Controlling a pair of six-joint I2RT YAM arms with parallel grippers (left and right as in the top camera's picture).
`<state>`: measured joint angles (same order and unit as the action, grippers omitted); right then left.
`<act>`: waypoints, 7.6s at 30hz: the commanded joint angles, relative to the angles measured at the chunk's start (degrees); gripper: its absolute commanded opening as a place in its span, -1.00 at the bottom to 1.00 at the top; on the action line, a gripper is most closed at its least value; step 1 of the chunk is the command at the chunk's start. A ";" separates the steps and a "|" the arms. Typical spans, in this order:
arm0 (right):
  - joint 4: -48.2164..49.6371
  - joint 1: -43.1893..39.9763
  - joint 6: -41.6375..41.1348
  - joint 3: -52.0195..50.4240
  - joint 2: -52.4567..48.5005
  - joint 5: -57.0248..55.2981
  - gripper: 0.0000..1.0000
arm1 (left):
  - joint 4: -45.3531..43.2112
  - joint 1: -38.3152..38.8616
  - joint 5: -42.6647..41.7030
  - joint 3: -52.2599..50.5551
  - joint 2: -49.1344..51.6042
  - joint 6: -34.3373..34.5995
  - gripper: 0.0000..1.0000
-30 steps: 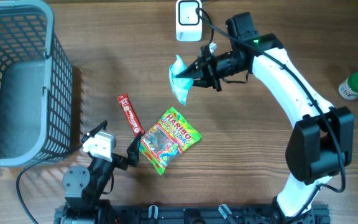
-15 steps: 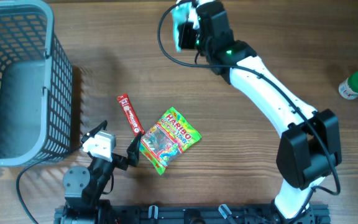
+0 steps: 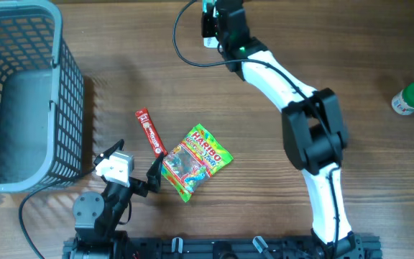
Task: Scan the item barcode
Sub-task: 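Move the wipes pack right and drop it beside the jar, then grasp the Haribo bag in the center with the right gripper, then lift the Haribo bag with the right gripper up to the scanner, then hold the Haribo bag's barcode in front of the scanner window, then move the Haribo bag right and drop it near the wipes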
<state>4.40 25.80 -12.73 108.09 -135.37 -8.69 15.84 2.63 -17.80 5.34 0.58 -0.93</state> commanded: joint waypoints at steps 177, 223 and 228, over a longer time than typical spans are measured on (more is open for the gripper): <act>11.10 -19.28 -63.93 -45.83 45.48 41.42 -0.91 | -0.20 0.15 0.52 -0.31 -0.20 0.55 1.00; -47.58 -29.59 -30.45 -19.50 30.51 -11.89 -0.91 | -0.20 0.15 0.52 -0.31 -0.20 0.55 1.00; -33.86 -37.88 -20.00 -28.96 25.29 -7.06 -0.91 | -0.20 0.15 0.52 -0.31 -0.20 0.55 1.00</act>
<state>-34.11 -8.80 -40.97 83.48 -106.10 -18.17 15.81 2.63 -17.80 5.30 0.54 -0.93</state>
